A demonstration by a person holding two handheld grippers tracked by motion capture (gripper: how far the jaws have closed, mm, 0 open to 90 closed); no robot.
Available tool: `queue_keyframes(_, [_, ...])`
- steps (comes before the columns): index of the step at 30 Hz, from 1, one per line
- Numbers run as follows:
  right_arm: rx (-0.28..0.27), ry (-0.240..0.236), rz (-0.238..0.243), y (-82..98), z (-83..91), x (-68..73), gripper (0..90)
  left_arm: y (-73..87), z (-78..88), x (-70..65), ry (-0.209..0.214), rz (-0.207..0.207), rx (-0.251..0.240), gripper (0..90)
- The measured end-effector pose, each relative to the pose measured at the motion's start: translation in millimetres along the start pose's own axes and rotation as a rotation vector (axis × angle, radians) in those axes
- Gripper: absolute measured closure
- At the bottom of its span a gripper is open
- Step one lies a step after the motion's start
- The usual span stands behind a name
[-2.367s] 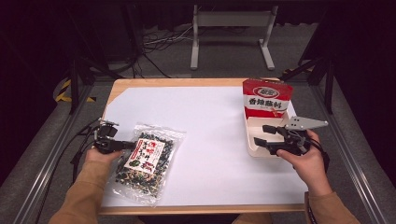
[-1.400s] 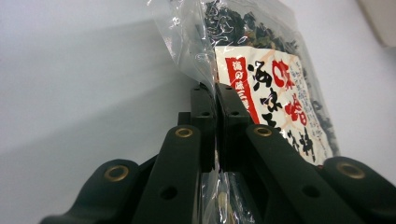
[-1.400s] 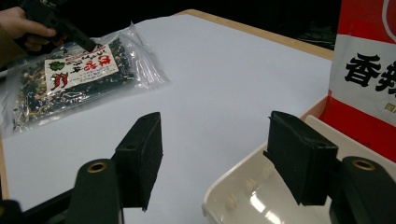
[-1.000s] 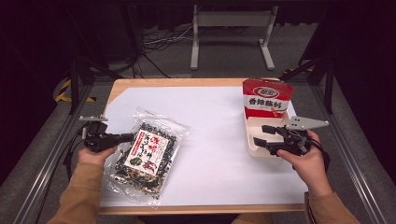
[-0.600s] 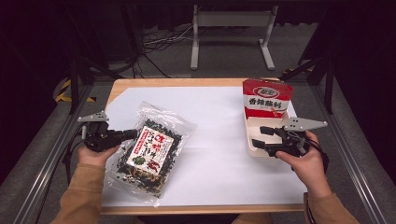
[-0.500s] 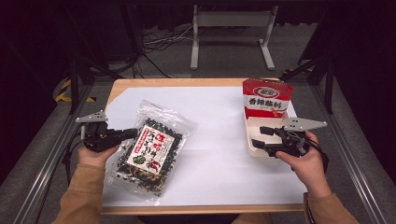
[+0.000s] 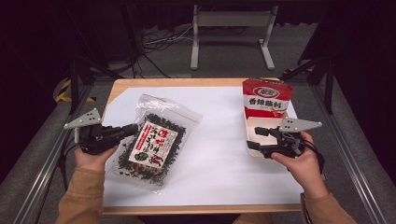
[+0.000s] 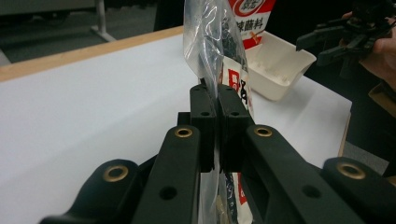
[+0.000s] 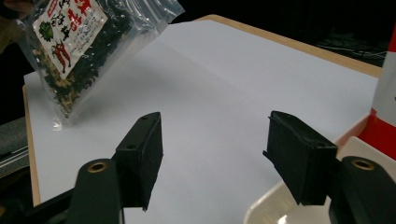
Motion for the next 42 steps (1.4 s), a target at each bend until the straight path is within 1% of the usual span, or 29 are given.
queue_keyframes(3, [-0.013,-0.016,0.010,-5.4,-4.7,7.4,36.4,-6.6,0.3,-6.5,-0.003,-0.037,-0.024,87.1])
queue_keyframes(4, [-0.018,-0.023,0.014,-7.3,-6.4,10.1,36.6,-8.2,0.2,-9.2,-0.002,-0.038,-0.031,87.1])
queue_keyframes(5, [-0.018,-0.023,0.014,-7.3,-6.4,10.1,36.6,-8.2,0.2,-9.2,-0.002,-0.038,-0.031,87.1])
queue_keyframes(6, [-0.024,-0.043,0.023,-11.4,-11.0,17.1,36.8,-12.8,0.1,-13.7,-0.004,-0.066,-0.049,87.1])
queue_keyframes(7, [-0.024,-0.043,0.023,-11.4,-11.0,17.1,36.8,-12.8,0.1,-13.7,-0.004,-0.066,-0.049,87.1])
queue_keyframes(9, [-0.029,-0.061,0.032,-15.9,-16.3,24.3,36.9,-17.5,-0.3,-20.3,0.001,-0.080,-0.074,87.1])
queue_keyframes(10, [-0.032,-0.070,0.038,-18.5,-19.4,28.1,36.9,-18.9,-0.1,-21.4,0.000,-0.091,-0.081,87.1])
queue_keyframes(12, [-0.036,-0.085,0.055,-22.4,-24.0,33.5,36.9,-22.3,-0.6,-25.5,0.012,-0.097,-0.108,87.1])
queue_keyframes(13, [-0.043,-0.089,0.065,-25.1,-26.3,36.0,36.7,-24.7,-1.5,-27.4,0.017,-0.105,-0.125,87.0])
queue_keyframes(15, [-0.065,-0.112,0.062,-32.4,-32.3,42.5,34.5,-26.9,-3.6,-30.1,0.026,-0.113,-0.142,87.0])
queue_keyframes(16, [-0.067,-0.119,0.059,-34.6,-34.6,44.9,34.4,-27.2,-4.4,-31.3,0.026,-0.112,-0.144,87.0])
queue_keyframes(23, [-0.062,-0.171,0.060,-42.4,-55.3,63.2,34.4,-30.5,-16.7,-41.1,0.040,-0.141,-0.156,87.0])
queue_keyframes(26, [-0.058,-0.165,0.058,-43.6,-65.3,65.8,32.9,-31.0,-20.3,-44.9,0.050,-0.142,-0.158,87.0])
queue_keyframes(27, [-0.058,-0.165,0.058,-43.6,-65.3,65.8,32.9,-31.2,-21.7,-46.4,0.050,-0.144,-0.158,87.0])
queue_keyframes(28, [-0.059,-0.165,0.057,-43.9,-67.9,66.4,32.9,-31.7,-22.7,-47.9,0.048,-0.152,-0.156,87.0])
queue_keyframes(31, [-0.063,-0.188,0.043,-44.3,-75.3,72.2,32.9,-33.3,-27.0,-55.4,0.053,-0.167,-0.173,86.9])
queue_keyframes(32, [-0.061,-0.197,0.038,-43.6,-77.6,74.7,32.8,-33.1,-28.6,-56.6,0.060,-0.173,-0.169,86.9])
queue_keyframes(33, [-0.062,-0.203,0.037,-43.1,-79.4,76.4,32.7,-32.2,-30.2,-58.2,0.064,-0.169,-0.164,86.9])
queue_keyframes(40, [-0.064,-0.242,-0.001,-38.8,-88.1,84.1,32.5,-32.0,-35.7,-64.1,0.075,-0.186,-0.169,86.8])
queue_keyframes(42, [-0.064,-0.246,-0.003,-38.3,-88.9,84.8,32.5,-32.0,-36.3,-65.1,0.078,-0.187,-0.174,86.8])
Point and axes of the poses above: each handheld gripper's, and its own axes: z roughly backward along the jaws, y roughly out of its underside, x roughly to its left, the point moved 10 cm from there along -z, roughly forward along the jaws, and after that the axes turned 4 degrees about y, right-handed, at the moved point
